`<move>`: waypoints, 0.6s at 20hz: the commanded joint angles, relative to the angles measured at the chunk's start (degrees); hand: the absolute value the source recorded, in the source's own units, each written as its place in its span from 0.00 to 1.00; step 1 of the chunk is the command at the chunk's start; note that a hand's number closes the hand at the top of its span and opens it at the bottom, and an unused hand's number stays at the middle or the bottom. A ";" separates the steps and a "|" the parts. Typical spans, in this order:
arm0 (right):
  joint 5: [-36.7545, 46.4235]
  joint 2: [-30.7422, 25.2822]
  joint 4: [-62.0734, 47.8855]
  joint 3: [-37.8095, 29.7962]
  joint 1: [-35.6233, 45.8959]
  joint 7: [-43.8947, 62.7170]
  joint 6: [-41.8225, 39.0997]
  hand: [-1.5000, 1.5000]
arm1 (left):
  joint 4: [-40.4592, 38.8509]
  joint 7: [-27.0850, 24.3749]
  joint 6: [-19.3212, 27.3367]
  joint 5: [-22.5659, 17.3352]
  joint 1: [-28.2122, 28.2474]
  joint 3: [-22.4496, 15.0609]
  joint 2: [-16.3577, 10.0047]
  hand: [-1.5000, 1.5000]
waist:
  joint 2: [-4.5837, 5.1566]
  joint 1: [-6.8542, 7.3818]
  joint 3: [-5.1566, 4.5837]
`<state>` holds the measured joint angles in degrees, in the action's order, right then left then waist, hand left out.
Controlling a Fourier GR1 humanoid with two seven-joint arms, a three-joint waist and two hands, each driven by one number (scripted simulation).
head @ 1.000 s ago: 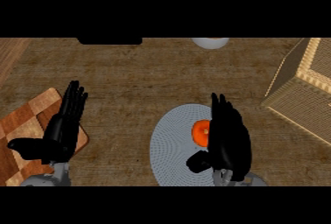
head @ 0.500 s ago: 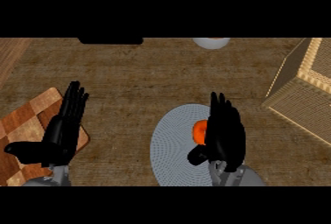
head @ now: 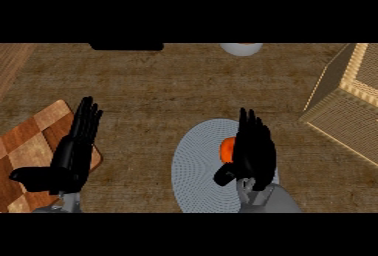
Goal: Pick the squash from the placemat and place it in the basket
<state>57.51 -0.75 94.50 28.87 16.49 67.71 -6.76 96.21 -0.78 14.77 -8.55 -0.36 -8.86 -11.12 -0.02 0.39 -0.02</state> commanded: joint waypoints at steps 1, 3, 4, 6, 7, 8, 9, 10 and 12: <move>-0.71 0.72 1.49 0.74 -0.36 11.58 -1.24 0.00 | 1.68 3.25 -1.38 -1.36 -1.82 1.89 -1.58 0.50 | -0.09 -0.29 0.00; -1.44 0.72 -0.15 0.27 -0.71 10.22 -0.09 0.00 | 0.94 -0.59 -0.43 0.71 2.25 -0.65 0.86 0.50 | -0.07 -0.11 0.00; -0.37 0.72 -1.79 -0.18 -1.10 8.84 1.33 0.00 | 1.04 1.64 -0.86 -0.47 -0.94 1.87 -0.62 0.50 | -0.02 -0.21 0.01; -1.61 0.72 -5.27 0.42 0.14 8.24 3.79 0.00 | -2.01 1.26 0.52 1.51 -4.04 1.34 0.82 0.50 | 0.10 -0.17 0.01; -2.80 0.72 -4.72 -0.72 1.19 8.53 2.75 0.00 | 3.73 3.04 -1.44 -0.69 0.13 1.67 -0.77 0.50 | -0.02 0.24 0.02; -1.88 0.72 -0.79 0.59 -1.06 9.18 1.30 0.00 | 1.94 4.45 -0.06 0.55 -2.84 2.07 -0.30 0.50 | -0.06 -0.28 0.01; -2.15 0.72 -5.93 -0.17 0.40 7.08 4.25 0.00 | 2.38 1.69 -0.96 0.25 0.87 1.76 0.05 0.50 | 0.01 0.11 0.01; -1.20 0.72 -4.31 -0.43 -1.08 6.37 3.49 0.00 | -1.80 0.10 -0.41 0.84 -1.45 1.73 1.71 0.50 | 0.03 -0.32 0.00; -2.87 0.72 -7.36 -0.52 1.23 6.35 5.66 0.00 | -0.71 -0.18 -2.52 -0.01 -0.12 2.36 0.43 0.50 | 0.06 0.01 0.00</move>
<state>55.92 -0.66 90.16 28.41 15.51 66.08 -4.07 96.40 0.36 13.90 -8.13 -1.25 -7.25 -10.51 -0.01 0.28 -0.01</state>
